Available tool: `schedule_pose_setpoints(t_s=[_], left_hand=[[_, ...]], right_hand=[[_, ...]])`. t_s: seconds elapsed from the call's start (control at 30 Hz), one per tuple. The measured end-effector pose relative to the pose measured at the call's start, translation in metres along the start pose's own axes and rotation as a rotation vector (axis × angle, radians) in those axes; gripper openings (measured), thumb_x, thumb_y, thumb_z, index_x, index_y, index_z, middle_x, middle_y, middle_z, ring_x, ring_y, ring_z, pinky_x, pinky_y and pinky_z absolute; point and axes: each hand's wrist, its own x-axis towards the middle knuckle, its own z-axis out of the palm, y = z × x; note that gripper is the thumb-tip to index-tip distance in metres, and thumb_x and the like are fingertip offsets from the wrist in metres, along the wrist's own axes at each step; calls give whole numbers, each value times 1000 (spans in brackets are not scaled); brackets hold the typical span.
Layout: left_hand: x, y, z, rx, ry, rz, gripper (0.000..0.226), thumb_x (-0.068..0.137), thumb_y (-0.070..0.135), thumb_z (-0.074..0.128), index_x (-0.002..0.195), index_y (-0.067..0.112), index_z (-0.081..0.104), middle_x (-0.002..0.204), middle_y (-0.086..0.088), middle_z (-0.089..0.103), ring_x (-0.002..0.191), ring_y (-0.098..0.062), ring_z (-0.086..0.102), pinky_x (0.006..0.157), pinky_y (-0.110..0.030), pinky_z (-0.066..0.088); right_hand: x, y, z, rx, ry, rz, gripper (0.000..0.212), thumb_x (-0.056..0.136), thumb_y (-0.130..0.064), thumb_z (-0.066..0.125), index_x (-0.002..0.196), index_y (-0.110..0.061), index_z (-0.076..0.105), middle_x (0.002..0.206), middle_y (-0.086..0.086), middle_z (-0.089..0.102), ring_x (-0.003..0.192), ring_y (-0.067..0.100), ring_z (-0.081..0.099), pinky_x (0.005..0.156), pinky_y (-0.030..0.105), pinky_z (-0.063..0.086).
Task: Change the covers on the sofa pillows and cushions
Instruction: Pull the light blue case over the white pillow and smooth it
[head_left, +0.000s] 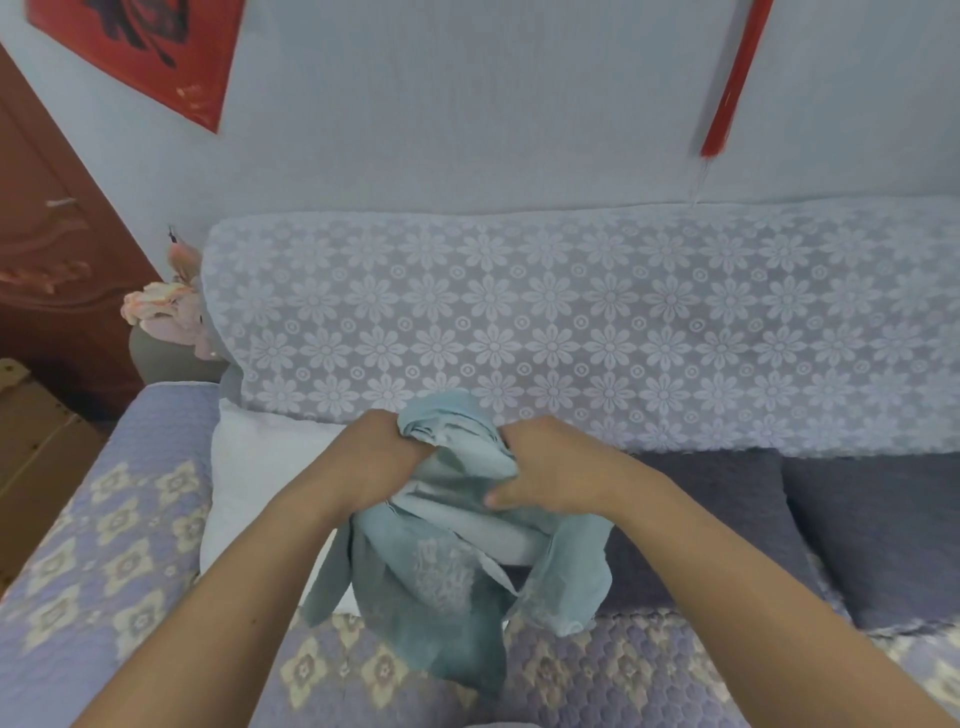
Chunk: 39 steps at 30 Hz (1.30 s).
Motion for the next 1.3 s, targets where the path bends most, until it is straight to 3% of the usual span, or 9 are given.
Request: schedule_pose_setpoints(t_s=[0.2, 0.37, 0.6, 0.73, 0.83, 0.97, 1.07, 1.2, 1.3], left_hand=[[-11, 4, 14, -100, -172, 7, 43, 77, 50, 72, 113, 27, 73, 110, 2, 76, 110, -21, 69, 106, -43, 48], [-18, 4, 14, -645, -152, -20, 24, 99, 20, 64, 121, 15, 72, 115, -9, 76, 109, -28, 72, 108, -54, 48], [-30, 4, 5, -415, -403, 117, 39, 91, 25, 75, 130, 24, 66, 123, 4, 73, 116, -15, 68, 104, -35, 50], [-12, -6, 10, 57, 151, 127, 18, 91, 35, 67, 108, 38, 68, 103, 19, 72, 98, -5, 66, 85, -29, 51], [-11, -7, 23, 126, 405, 111, 8, 91, 26, 55, 87, 30, 60, 84, 11, 66, 79, -14, 60, 62, -30, 41], [-19, -3, 30, -234, 121, 107, 16, 93, 13, 63, 96, 23, 74, 93, 6, 78, 94, -18, 71, 85, -34, 54], [-19, -7, 29, -458, -124, 36, 20, 93, 18, 72, 111, 26, 72, 107, 4, 78, 104, -18, 72, 99, -41, 54], [-6, -15, 28, -214, 142, 26, 51, 73, 65, 73, 114, 34, 68, 108, 15, 74, 100, -7, 69, 95, -37, 54], [-10, -14, 32, -94, 176, 67, 31, 79, 66, 72, 102, 45, 69, 99, 25, 70, 93, 3, 64, 82, -25, 50]], right_hand=[[16, 13, -6, 15, 400, 88, 24, 90, -1, 47, 74, -16, 56, 88, -1, 52, 78, 21, 54, 66, 33, 44], [7, 1, -6, 349, 345, 41, 31, 95, -1, 41, 75, -21, 54, 75, -4, 57, 68, 12, 51, 58, 26, 38], [-3, -7, -18, 524, 380, 45, 33, 96, -12, 55, 67, -28, 55, 70, -8, 57, 66, 8, 51, 62, 28, 38], [-12, -12, -13, 382, 70, 43, 20, 84, -40, 77, 93, -23, 72, 89, -4, 73, 80, 11, 67, 74, 28, 52], [-13, -11, -5, 312, -22, 34, 18, 83, -35, 79, 92, -21, 72, 82, -8, 70, 75, 8, 64, 70, 21, 50], [-9, -6, -9, 466, 266, 106, 27, 92, -19, 69, 67, -23, 60, 65, -7, 54, 62, 10, 48, 58, 28, 35], [-11, -5, -9, 615, 292, 122, 29, 92, -10, 64, 65, -17, 61, 64, -1, 53, 62, 14, 45, 55, 27, 32], [-7, -11, 1, 720, 264, 132, 21, 88, -12, 59, 93, 8, 63, 73, 6, 52, 66, 16, 44, 60, 29, 34], [-6, -14, 6, 668, 255, 103, 12, 91, -16, 66, 79, -18, 67, 72, -7, 62, 64, 5, 53, 59, 18, 40]])
